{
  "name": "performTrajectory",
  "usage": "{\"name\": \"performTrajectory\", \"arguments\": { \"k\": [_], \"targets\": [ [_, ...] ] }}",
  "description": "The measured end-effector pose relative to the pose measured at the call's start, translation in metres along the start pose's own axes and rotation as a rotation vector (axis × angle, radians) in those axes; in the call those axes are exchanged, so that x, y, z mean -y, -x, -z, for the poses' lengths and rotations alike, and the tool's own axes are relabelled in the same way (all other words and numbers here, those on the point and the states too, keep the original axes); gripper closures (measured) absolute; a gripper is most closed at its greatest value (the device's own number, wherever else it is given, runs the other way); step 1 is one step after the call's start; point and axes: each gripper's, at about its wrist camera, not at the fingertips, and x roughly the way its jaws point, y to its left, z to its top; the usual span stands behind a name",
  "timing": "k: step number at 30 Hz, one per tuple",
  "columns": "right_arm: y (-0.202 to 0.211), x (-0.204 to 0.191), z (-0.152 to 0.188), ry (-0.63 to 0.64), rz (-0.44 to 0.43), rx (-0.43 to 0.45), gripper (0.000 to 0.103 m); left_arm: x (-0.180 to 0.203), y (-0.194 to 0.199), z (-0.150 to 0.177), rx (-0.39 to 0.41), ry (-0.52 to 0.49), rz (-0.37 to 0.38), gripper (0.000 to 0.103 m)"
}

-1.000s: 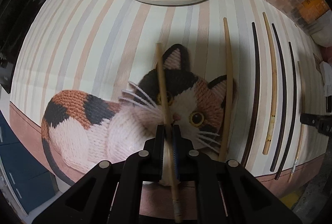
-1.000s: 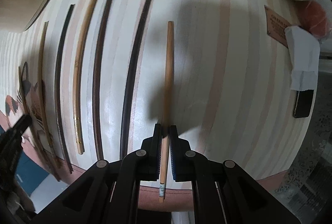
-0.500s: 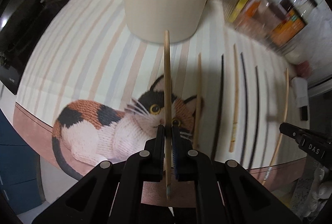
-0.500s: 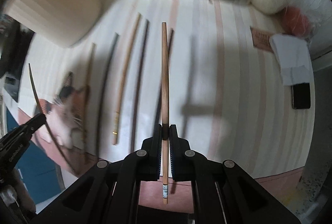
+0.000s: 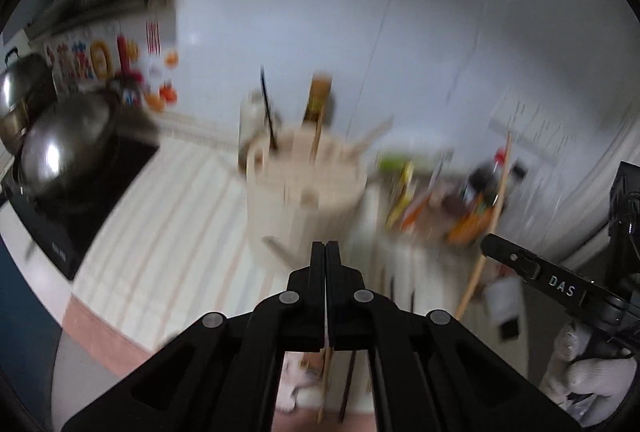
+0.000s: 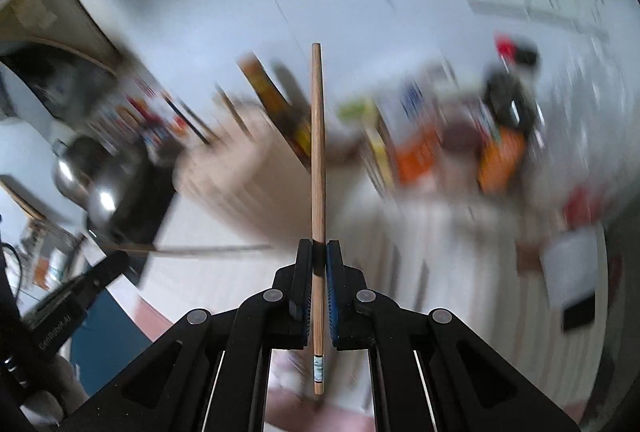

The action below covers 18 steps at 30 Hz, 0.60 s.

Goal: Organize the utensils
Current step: 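Open the left tool over the holder while the right tool keeps holding its chopstick, then move the open left tool back down toward the chopsticks on the mat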

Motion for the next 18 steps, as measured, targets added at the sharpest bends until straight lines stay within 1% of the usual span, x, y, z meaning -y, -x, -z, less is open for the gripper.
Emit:
{"name": "performTrajectory", "arguments": {
  "k": [2, 5, 6, 7, 8, 10, 11, 12, 13, 14, 16, 17, 18],
  "targets": [
    [0.009, -0.016, -0.024, 0.019, -0.03, 0.053, 0.096, -0.002, 0.012, -0.023, 0.052, 0.007, 0.001, 0.103],
    [0.018, -0.039, -0.056, 0.049, -0.061, 0.124, 0.096, -0.006, 0.019, -0.048, 0.091, 0.012, -0.002, 0.103],
    [0.017, -0.046, -0.065, 0.061, -0.066, 0.133, 0.096, -0.006, 0.017, -0.052, 0.084, 0.01, -0.002, 0.103],
    [0.015, -0.05, -0.07, 0.069, -0.066, 0.128, 0.096, -0.013, 0.015, -0.053, 0.074, 0.031, -0.007, 0.103],
    [0.011, -0.053, -0.073, 0.075, -0.077, 0.114, 0.096, -0.019, 0.013, -0.05, 0.071, 0.057, -0.006, 0.101],
    [0.0, -0.054, -0.07, 0.09, -0.075, 0.084, 0.096, -0.034, -0.004, -0.038, 0.012, 0.107, -0.006, 0.088],
    [-0.009, -0.051, -0.062, 0.097, -0.063, 0.059, 0.096, -0.049, -0.022, -0.025, -0.054, 0.163, -0.027, 0.063],
    [-0.018, -0.046, -0.053, 0.099, -0.053, 0.032, 0.096, -0.058, -0.032, -0.015, -0.088, 0.204, -0.038, 0.041],
    [-0.03, -0.038, -0.043, 0.095, -0.033, -0.003, 0.096, -0.073, -0.051, 0.002, -0.132, 0.268, -0.052, 0.04],
    [-0.046, -0.027, -0.03, 0.085, -0.005, -0.046, 0.096, -0.083, -0.067, 0.014, -0.169, 0.311, -0.058, 0.04],
    [-0.08, 0.005, -0.002, 0.033, 0.049, -0.152, 0.096, -0.104, -0.112, 0.041, -0.283, 0.418, -0.063, 0.04],
    [-0.093, 0.018, 0.008, 0.01, 0.071, -0.189, 0.096, -0.111, -0.131, 0.053, -0.322, 0.465, -0.069, 0.04],
    [-0.105, 0.031, 0.018, -0.012, 0.099, -0.225, 0.096, -0.114, -0.144, 0.061, -0.346, 0.492, -0.075, 0.04]
  ]
}}
